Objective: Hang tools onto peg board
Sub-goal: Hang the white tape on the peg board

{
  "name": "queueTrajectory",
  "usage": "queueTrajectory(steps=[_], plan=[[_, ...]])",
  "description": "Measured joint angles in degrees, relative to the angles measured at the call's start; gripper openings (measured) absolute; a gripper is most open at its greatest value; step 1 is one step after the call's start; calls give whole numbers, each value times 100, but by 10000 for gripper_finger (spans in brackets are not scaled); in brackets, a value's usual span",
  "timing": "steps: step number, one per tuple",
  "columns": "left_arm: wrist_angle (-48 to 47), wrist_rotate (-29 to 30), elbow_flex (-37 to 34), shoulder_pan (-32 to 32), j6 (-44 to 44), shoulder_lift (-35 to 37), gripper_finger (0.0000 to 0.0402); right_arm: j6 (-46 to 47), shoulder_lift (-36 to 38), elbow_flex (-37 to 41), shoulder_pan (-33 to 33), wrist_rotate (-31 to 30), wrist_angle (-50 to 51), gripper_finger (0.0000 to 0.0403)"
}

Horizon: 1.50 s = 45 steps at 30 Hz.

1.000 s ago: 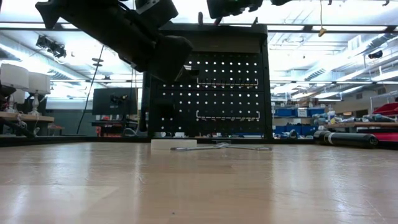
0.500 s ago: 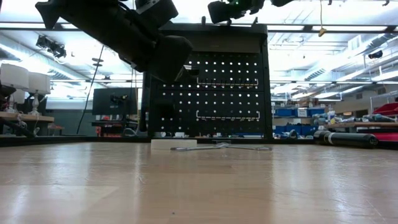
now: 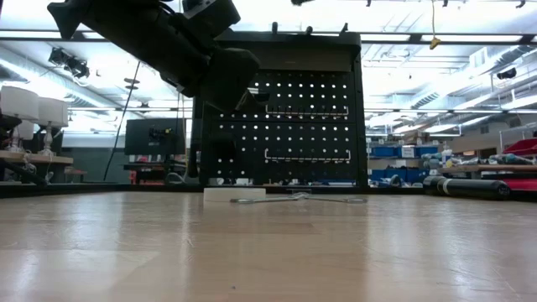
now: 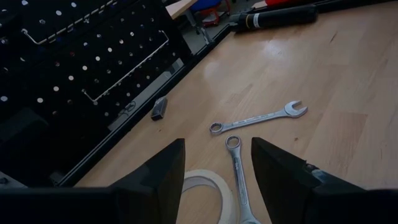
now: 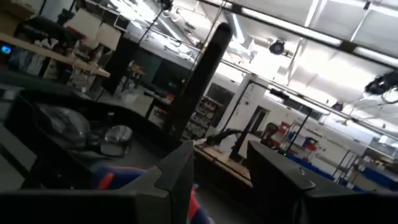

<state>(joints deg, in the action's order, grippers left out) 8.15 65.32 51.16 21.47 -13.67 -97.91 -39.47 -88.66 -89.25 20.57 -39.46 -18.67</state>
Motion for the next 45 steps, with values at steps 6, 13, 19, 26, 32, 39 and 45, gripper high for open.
queueTrajectory(steps=[6, 13, 19, 26, 32, 39, 45], plan=[[-23, -13, 0, 0, 8, 0, 188, -45, 667, 0, -698, -89, 1908, 158], [-91, -896, 4, -31, 66, 8, 188, 2236, 1501, 394, -1218, 657, 4981, 151], [-776, -2469, 13, -495, -653, 265, 172, 3218, 2265, 2235, -1656, 976, 4899, 133], [-1139, -3801, 13, -1026, -274, 280, 147, 3191, 2581, 4602, -1934, 1884, 2889, 129], [-1494, -3963, 13, -1469, -114, 282, 143, 3185, 2401, 5696, -1855, 2000, 1042, 130], [-1850, -4263, 13, -1805, 794, 282, 147, 3172, 2410, 5834, -1735, 2732, 888, 137], [-1924, -4960, 13, -2109, 1705, 282, 159, 3150, 2410, 5834, -1737, 2932, 905, 140]])
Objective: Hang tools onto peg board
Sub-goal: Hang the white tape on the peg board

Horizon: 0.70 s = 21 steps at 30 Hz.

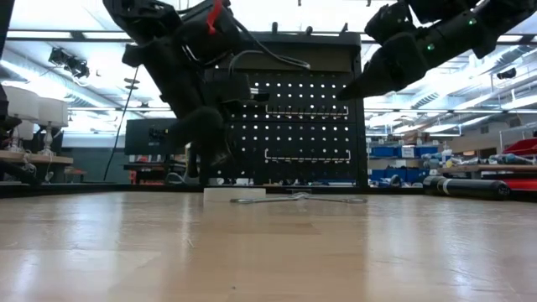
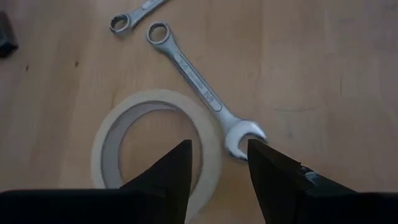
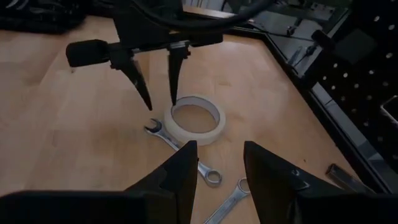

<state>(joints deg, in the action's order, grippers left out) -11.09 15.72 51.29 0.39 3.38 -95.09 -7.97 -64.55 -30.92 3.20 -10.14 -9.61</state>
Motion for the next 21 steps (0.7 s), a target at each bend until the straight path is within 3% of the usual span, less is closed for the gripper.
queueTrajectory(steps=[8, 15, 21], plan=[[-73, -630, -7, -377, 865, -28, 172, -120, 0, 0, 0, 289, 152, 165], [-435, -674, -7, -617, 1140, -79, 197, -124, 0, 0, 0, 380, 180, 213], [-462, -702, -4, -684, 1473, -310, 197, -124, 0, -2, -7, 442, 187, 224]])
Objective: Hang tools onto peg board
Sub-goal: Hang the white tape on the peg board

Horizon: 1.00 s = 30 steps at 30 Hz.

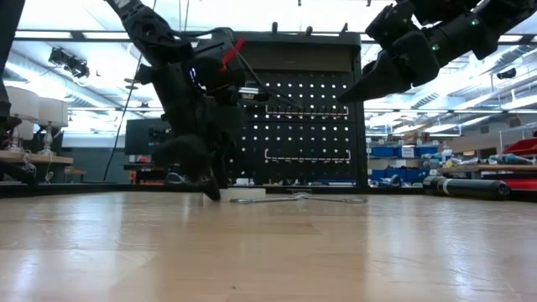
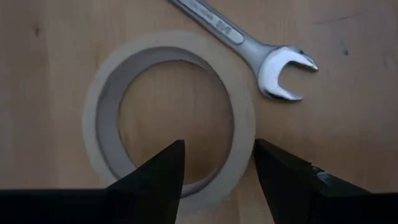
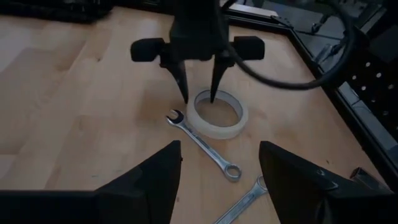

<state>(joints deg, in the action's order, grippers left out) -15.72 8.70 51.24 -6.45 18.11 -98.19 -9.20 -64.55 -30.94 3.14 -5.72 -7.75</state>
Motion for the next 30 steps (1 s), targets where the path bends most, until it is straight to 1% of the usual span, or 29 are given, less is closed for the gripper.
queueTrajectory(steps=[3, 5, 8, 12, 14, 17, 20, 24, 26, 27, 30], plan=[[-1, 171, 8, 11, 112, -44, 191, 1, -2, 0, 0, 0, 3, 223], [-14, 225, 9, 41, 269, -44, 171, 1, -2, 0, 0, 0, 8, 222], [-39, 427, 8, 133, 417, -42, 117, 1, -4, 0, 0, 0, 8, 223], [-81, 780, 4, 251, 391, -33, 27, 2, -4, 0, 0, -2, 13, 220], [-100, 1033, 3, 371, 326, -33, 17, 8, -4, 0, 0, -2, 9, 220], [-210, 1811, -4, 631, 290, -33, 18, 55, -4, 0, 0, -2, 14, 219], [-429, 2854, -4, 921, 265, -33, 17, 65, -4, 0, 0, -4, 15, 220], [-750, 4642, -5, 1221, 101, -33, 15, 62, -4, 0, 0, -4, 13, 217], [-954, 5336, -5, 1238, 96, -33, 15, 60, -4, 0, 0, -7, 9, 217], [-1033, 5499, -4, 1185, 125, -33, 15, 64, -4, 0, 0, -7, 8, 217], [-1078, 5553, -6, 907, 315, -33, 16, 146, -4, 0, 0, -11, -21, 217]])
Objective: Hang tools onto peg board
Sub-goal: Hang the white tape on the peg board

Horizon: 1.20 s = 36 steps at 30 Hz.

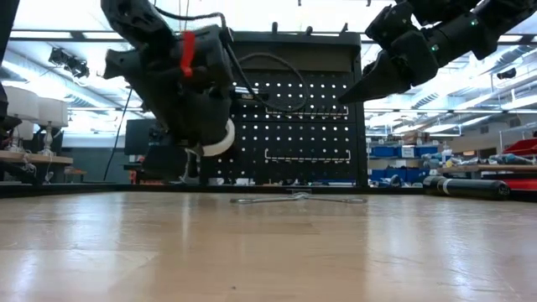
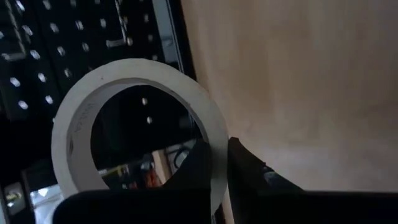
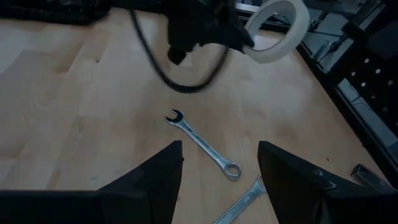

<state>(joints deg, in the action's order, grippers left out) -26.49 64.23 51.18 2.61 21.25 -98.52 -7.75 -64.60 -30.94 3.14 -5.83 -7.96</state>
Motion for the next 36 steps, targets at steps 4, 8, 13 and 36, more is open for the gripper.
queueTrajectory(steps=[4, 8, 13, 36], plan=[[358, -33, 0, -461, 654, 0, 16, 10, 0, 0, 0, -12, -12, 215], [1118, -457, 0, -882, 1401, 0, 16, 10, 0, 0, 0, -12, -13, 213], [2066, -499, 2, -1229, 2052, 0, 15, 11, 0, 0, 0, -10, -12, 213], [5830, -430, -1366, -1934, 4449, 1, 15, 9, 0, 339, 76, -8, -615, 213]])
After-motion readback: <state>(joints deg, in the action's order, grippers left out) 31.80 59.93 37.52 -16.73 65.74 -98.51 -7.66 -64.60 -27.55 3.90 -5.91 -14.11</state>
